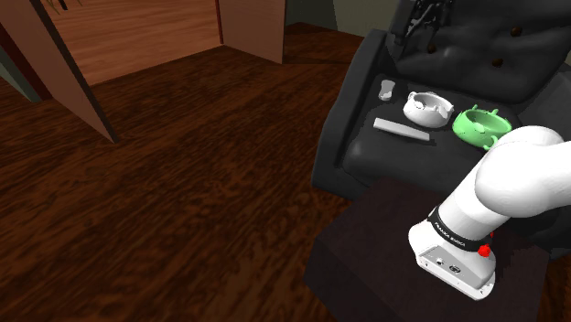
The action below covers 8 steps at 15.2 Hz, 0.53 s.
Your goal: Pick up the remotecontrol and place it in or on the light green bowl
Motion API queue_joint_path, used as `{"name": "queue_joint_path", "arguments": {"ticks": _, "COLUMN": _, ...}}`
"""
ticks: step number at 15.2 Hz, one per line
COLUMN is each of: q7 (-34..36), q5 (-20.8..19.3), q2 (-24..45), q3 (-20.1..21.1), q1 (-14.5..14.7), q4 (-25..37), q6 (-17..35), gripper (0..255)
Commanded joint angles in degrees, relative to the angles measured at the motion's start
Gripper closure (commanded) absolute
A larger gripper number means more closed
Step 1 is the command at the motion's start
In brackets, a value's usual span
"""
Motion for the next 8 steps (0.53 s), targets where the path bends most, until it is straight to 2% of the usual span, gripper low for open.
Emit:
{"name": "queue_joint_path", "arguments": {"ticks": 1, "q7": 0.0, "q5": 0.0, "q2": 0.0, "q3": 0.0, "q1": 0.0, "q4": 0.0, "q6": 0.0, "gripper": 0}}
{"name": "queue_joint_path", "arguments": {"ticks": 8, "q7": -12.1, "q5": -6.0, "q2": -5.0, "q3": -8.3, "q1": -0.4, "q4": -12.1, "q6": 7.8, "gripper": 0}}
